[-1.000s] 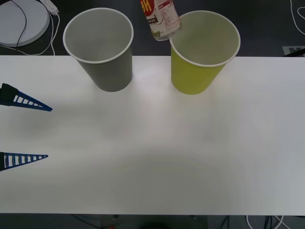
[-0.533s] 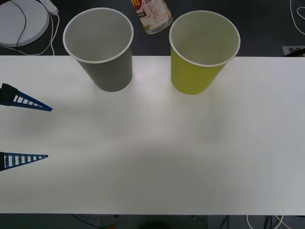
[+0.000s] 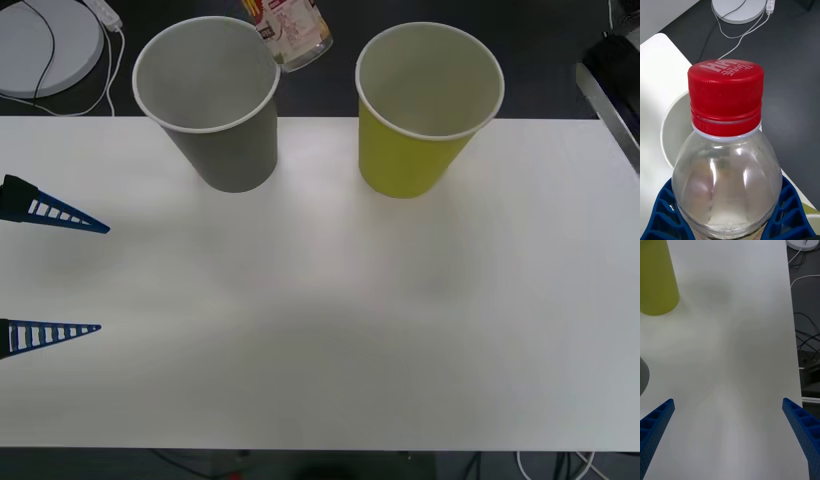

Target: Put the can into the green bin and the plastic bottle into the gray bin

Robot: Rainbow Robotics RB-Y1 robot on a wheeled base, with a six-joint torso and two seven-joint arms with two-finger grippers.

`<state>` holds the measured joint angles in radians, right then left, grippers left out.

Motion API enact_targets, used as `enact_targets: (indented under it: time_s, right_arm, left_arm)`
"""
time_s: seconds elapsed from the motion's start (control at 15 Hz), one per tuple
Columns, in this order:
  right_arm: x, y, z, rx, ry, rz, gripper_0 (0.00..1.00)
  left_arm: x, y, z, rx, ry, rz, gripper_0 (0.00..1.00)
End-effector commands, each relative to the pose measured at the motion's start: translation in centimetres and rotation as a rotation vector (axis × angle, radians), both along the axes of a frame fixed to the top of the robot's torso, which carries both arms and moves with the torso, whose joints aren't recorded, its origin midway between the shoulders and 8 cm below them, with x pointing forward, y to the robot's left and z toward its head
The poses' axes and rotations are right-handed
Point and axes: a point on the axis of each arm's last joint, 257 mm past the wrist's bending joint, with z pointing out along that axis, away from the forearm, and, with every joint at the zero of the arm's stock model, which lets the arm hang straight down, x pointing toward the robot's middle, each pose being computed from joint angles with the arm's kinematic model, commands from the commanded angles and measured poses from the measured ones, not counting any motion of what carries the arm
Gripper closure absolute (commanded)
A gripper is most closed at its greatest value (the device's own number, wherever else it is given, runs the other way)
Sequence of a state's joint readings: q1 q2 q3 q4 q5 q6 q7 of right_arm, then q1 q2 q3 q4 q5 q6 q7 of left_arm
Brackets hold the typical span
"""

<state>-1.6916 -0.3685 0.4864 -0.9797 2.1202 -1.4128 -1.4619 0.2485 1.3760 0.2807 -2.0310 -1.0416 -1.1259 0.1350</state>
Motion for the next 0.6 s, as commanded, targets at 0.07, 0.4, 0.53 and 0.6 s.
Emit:
enact_targets:
  time_s: [0.07, 0.4, 0.53, 0.6]
  right_arm:
    - [0.1, 1.1, 0.1, -0.004, -0.002, -0.009, 1.00]
    - [0.5, 3.5, 0.0, -0.011, -0.028, -0.020, 1.00]
    - [0.4, 4.7, -0.3, -0.013, -0.034, -0.016, 1.00]
    - [0.5, 5.1, -0.3, -0.014, -0.041, -0.016, 1.00]
  left_arm:
    - [0.0, 0.0, 0.0, 0.000, 0.000, 0.000, 0.00]
    - [0.0, 0.0, 0.0, 0.000, 0.000, 0.000, 0.00]
    - [0.0, 0.0, 0.0, 0.000, 0.000, 0.000, 0.00]
    - [0.0, 0.0, 0.0, 0.000, 0.000, 0.000, 0.00]
